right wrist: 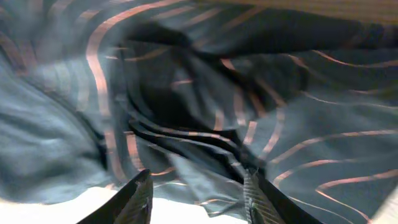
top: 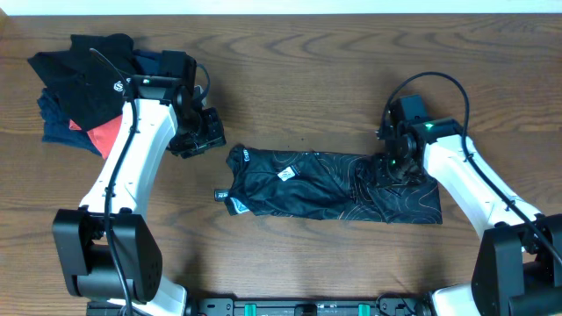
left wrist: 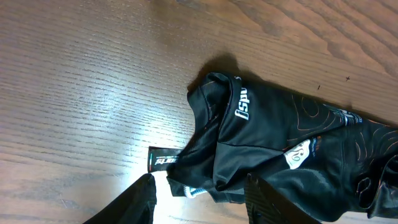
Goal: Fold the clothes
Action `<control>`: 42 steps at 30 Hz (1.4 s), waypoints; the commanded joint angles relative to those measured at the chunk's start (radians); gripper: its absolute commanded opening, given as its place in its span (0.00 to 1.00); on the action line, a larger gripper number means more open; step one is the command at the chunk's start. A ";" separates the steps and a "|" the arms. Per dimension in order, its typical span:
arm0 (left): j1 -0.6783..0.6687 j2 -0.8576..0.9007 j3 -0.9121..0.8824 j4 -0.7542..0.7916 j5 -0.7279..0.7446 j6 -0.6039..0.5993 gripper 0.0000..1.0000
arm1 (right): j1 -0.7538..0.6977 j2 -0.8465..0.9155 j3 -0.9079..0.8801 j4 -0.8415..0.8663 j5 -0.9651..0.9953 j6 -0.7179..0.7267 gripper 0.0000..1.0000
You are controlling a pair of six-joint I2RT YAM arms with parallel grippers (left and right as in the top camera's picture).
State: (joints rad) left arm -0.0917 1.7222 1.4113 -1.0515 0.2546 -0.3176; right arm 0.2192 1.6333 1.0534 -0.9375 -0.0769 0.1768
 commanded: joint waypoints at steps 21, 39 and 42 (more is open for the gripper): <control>0.003 -0.008 -0.003 -0.006 -0.010 -0.002 0.48 | 0.005 0.068 -0.106 0.047 -0.004 -0.107 0.01; 0.003 -0.008 -0.003 -0.006 -0.010 -0.002 0.48 | 0.094 0.061 -0.104 0.140 -0.393 -0.256 0.28; 0.003 -0.008 -0.003 -0.006 -0.010 -0.002 0.48 | 0.094 0.049 -0.096 0.191 -0.254 -0.143 0.29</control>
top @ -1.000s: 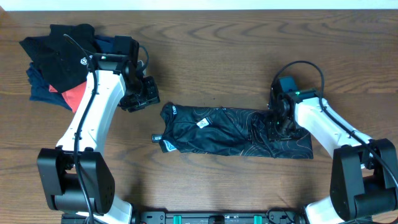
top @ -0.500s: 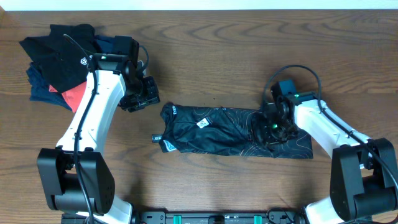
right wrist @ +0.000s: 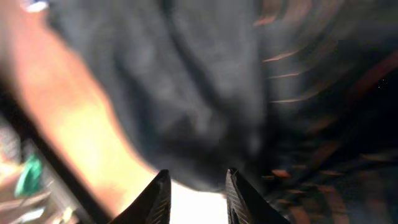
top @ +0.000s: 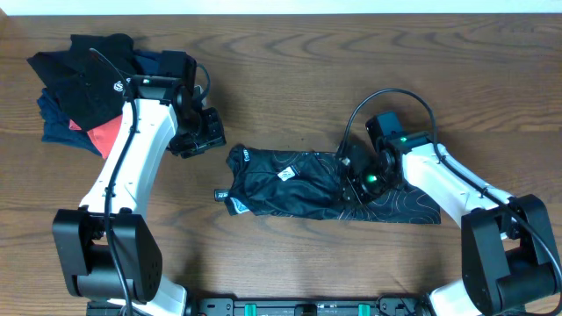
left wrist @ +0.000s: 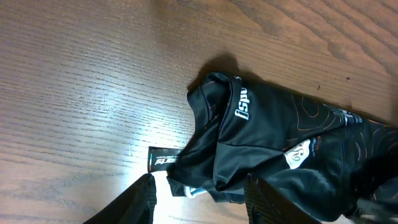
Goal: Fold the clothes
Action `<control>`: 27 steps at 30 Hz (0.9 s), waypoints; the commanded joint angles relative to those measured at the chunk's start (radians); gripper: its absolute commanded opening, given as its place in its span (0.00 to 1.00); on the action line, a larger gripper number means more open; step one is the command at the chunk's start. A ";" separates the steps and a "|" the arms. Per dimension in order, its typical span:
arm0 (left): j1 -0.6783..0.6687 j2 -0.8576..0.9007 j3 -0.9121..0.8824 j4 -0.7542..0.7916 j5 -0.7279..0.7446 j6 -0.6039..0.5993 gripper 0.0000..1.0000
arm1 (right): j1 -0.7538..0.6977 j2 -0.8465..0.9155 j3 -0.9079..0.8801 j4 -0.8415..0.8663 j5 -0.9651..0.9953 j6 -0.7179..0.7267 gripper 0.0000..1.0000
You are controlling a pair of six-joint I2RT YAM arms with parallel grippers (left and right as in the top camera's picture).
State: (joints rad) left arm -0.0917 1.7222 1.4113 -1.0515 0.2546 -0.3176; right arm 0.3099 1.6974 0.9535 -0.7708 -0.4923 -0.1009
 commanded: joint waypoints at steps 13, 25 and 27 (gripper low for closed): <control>0.003 -0.008 -0.003 -0.006 -0.010 -0.002 0.49 | 0.005 -0.001 0.006 0.210 0.412 0.359 0.49; 0.003 -0.006 -0.003 -0.006 -0.010 0.002 0.59 | 0.005 -0.055 0.009 0.297 0.208 0.285 0.47; 0.003 -0.001 -0.005 -0.006 -0.009 0.003 0.67 | 0.005 -0.097 0.010 0.304 0.205 0.283 0.49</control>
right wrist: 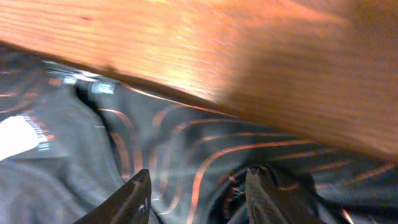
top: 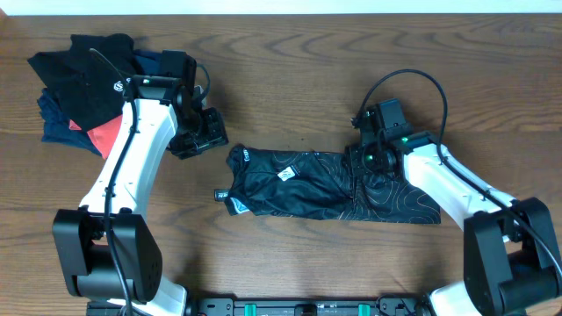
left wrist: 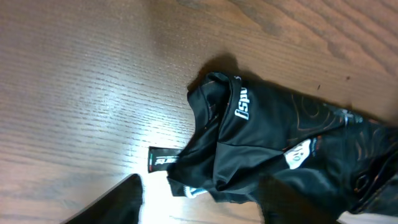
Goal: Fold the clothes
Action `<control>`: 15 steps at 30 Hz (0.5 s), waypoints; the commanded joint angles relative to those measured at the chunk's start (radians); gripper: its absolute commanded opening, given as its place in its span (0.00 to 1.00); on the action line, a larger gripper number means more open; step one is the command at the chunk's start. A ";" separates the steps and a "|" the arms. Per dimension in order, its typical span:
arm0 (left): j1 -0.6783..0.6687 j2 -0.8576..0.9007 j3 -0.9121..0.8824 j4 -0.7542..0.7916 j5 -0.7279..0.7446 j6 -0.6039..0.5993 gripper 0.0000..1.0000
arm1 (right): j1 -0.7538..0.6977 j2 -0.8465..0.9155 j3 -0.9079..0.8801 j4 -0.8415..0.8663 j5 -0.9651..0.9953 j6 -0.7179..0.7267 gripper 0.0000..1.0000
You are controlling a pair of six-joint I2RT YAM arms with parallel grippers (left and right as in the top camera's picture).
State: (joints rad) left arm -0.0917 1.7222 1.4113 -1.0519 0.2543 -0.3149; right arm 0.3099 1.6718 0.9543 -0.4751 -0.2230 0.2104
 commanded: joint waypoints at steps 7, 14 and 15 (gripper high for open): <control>0.002 0.012 -0.108 0.066 0.068 0.048 0.74 | -0.010 -0.262 0.009 -0.070 0.118 0.037 0.54; 0.003 0.042 -0.267 0.224 0.151 0.097 0.81 | -0.069 -0.335 0.009 -0.197 0.137 0.049 0.59; 0.003 0.050 -0.281 0.238 0.177 0.113 0.82 | -0.074 -0.335 0.009 -0.209 0.144 0.053 0.59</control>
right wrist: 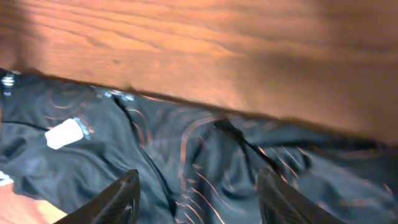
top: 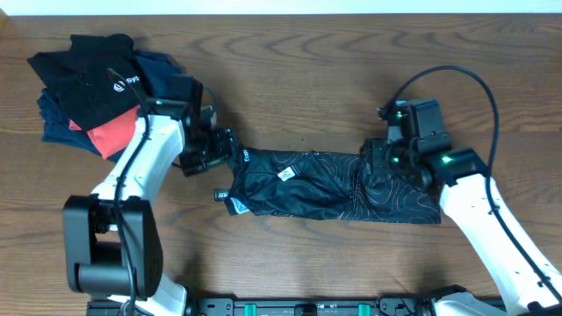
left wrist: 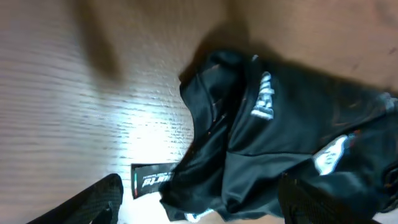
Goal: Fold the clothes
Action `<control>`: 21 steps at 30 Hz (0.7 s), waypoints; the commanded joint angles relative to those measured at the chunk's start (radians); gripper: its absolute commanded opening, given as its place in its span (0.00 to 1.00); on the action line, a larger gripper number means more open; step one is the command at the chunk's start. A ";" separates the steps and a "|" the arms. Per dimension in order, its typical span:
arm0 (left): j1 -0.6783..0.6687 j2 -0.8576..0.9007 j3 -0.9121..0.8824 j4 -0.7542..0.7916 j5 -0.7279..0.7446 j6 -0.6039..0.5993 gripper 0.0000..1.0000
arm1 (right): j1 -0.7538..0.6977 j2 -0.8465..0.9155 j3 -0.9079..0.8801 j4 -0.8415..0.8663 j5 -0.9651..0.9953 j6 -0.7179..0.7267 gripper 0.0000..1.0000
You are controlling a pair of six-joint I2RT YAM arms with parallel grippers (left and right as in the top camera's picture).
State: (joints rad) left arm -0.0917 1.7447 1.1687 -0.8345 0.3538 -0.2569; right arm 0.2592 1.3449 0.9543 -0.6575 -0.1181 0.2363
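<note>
A black garment [top: 334,186] with thin orange line patterns lies stretched left to right across the table's middle. Its collar with white lettering [left wrist: 262,103] points left, and a black label [left wrist: 152,180] sticks out beside it. My left gripper [top: 216,151] hovers open at the collar end, its fingers [left wrist: 93,200] wide apart over the fabric's edge. Over the wrinkled right part of the garment [right wrist: 205,155], my right gripper [top: 379,163] stands open with nothing between its fingers [right wrist: 118,200].
A pile of other clothes [top: 83,83], black, navy and coral, sits at the far left corner of the wooden table [top: 290,79]. The left arm's elbow reaches back beside that pile.
My left gripper has moved right and nearer, from beside the garment to its collar end. The right gripper has shifted slightly right and sits higher over the fabric.
My right gripper was first pressed into the garment's right part. Then it was further left over the middle, fingers closer together. It then stood open near the back edge of the fabric. The left gripper stayed open and still until this moment.
</note>
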 commanded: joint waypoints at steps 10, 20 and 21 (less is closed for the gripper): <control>-0.054 0.175 -0.118 0.135 0.238 0.089 0.85 | -0.055 -0.007 0.008 -0.085 0.061 0.040 0.59; -0.121 0.220 -0.115 0.140 0.352 0.089 0.19 | -0.056 -0.007 0.008 -0.089 0.063 0.040 0.59; -0.113 0.217 -0.109 0.133 0.333 0.088 0.09 | -0.056 -0.007 0.008 -0.089 0.063 0.040 0.59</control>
State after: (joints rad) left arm -0.2169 1.9411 1.0698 -0.6952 0.7208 -0.1833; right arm 0.2115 1.3453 0.9543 -0.7441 -0.0696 0.2607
